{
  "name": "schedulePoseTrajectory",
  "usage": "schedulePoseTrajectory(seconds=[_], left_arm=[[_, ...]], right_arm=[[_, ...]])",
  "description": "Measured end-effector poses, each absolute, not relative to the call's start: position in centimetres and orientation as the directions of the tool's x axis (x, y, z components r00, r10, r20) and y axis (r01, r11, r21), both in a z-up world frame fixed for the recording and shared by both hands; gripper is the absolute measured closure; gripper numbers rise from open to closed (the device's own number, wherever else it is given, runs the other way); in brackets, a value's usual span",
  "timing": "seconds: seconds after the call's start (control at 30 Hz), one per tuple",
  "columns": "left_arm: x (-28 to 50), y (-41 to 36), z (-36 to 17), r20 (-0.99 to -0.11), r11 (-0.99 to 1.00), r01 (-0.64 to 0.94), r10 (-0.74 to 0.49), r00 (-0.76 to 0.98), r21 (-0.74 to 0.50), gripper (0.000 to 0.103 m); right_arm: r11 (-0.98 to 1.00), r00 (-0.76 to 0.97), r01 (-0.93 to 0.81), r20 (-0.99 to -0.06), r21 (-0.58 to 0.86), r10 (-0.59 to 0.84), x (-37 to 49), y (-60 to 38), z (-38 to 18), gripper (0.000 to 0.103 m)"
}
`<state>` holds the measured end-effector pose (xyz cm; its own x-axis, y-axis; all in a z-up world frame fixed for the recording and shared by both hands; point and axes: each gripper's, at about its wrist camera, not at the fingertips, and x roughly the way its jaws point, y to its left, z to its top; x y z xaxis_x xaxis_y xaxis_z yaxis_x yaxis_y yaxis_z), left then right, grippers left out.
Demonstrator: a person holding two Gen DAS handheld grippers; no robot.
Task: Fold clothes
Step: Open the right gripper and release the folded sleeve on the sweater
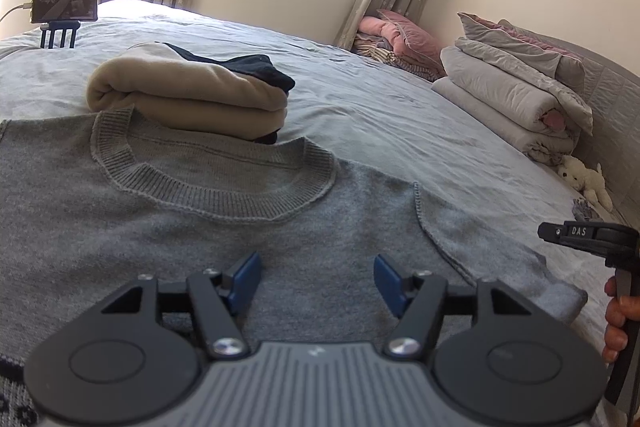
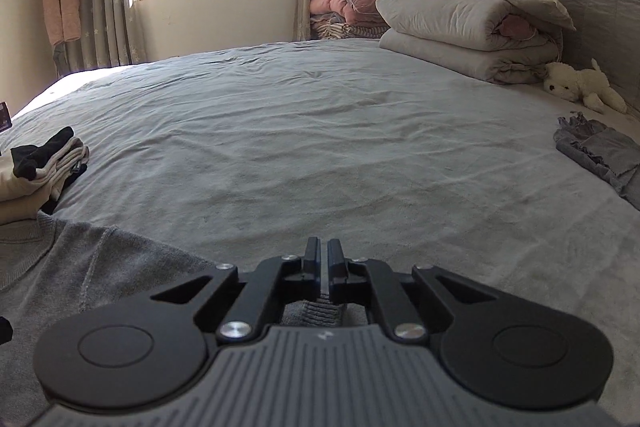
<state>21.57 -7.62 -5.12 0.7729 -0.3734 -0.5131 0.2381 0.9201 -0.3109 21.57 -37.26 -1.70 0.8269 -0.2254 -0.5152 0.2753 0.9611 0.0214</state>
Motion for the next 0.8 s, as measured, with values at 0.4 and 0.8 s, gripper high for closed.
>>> schedulePoseTrajectory(seconds=[0.4,0.8], left_arm=[[20.1,-10.7,-4.8,-0.507,0.815,0.474,-0.578,0.639,-0.332,0.053],[20.5,-10.3,-5.5,-0.510,0.804,0.466,-0.594,0.622,-0.369,0.052]], right_arm=[[0.979,0.809,0.169,-0.584,0.116,-0.071,15.0,-38.0,0.3,0.047],[0.997,0.733,0.047,-0.681,0.059,0.006,14.2,-36.5,-1.9,0.047]])
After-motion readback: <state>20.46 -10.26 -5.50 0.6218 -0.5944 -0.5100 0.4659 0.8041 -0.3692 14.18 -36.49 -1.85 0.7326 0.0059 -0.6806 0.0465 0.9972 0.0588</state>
